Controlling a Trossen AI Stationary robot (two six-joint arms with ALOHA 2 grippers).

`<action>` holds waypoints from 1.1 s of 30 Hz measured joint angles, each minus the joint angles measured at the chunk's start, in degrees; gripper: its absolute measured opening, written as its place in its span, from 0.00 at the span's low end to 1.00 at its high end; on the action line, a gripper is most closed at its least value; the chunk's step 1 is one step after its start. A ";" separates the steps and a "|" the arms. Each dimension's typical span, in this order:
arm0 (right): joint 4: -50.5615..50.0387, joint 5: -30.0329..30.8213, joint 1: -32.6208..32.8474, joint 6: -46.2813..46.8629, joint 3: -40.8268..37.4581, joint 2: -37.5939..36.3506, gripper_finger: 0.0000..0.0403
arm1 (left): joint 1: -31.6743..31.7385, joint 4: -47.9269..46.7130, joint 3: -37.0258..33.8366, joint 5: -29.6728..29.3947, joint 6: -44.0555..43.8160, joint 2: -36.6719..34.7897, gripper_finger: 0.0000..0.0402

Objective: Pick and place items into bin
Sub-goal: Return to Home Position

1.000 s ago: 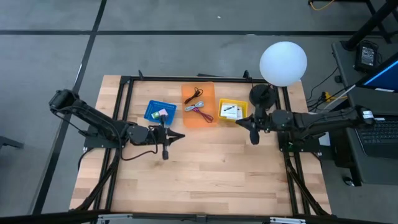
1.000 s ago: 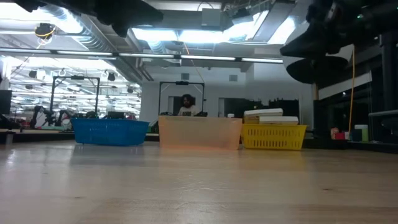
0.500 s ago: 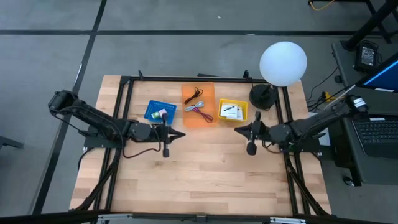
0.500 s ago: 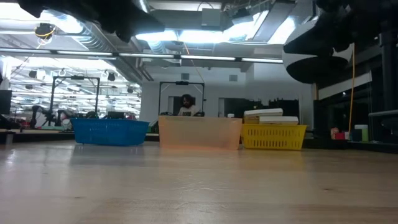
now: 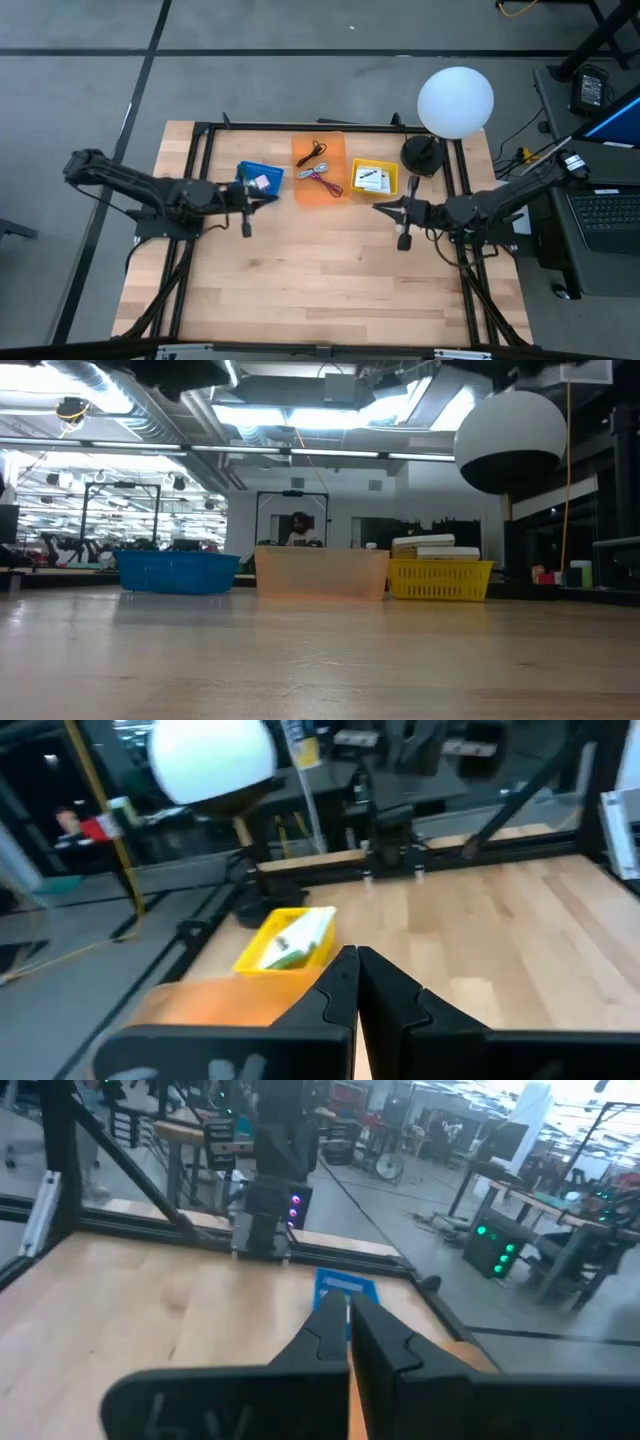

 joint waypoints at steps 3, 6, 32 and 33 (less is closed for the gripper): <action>-6.95 1.34 -0.70 -0.62 4.86 -0.01 0.00 | 0.06 -2.37 -1.07 -3.57 0.70 -3.95 0.01; -11.89 1.43 -1.51 0.52 9.10 -0.01 0.00 | 0.75 0.07 -5.41 -3.96 2.89 -8.53 0.01; -1.27 -1.56 -1.76 9.58 -1.57 -0.20 0.00 | 27.64 -0.65 -22.73 24.97 -1.61 -39.24 0.01; 0.48 -1.55 -1.76 9.55 -2.62 -0.20 0.00 | 27.83 -0.46 -23.28 24.96 -1.72 -39.42 0.01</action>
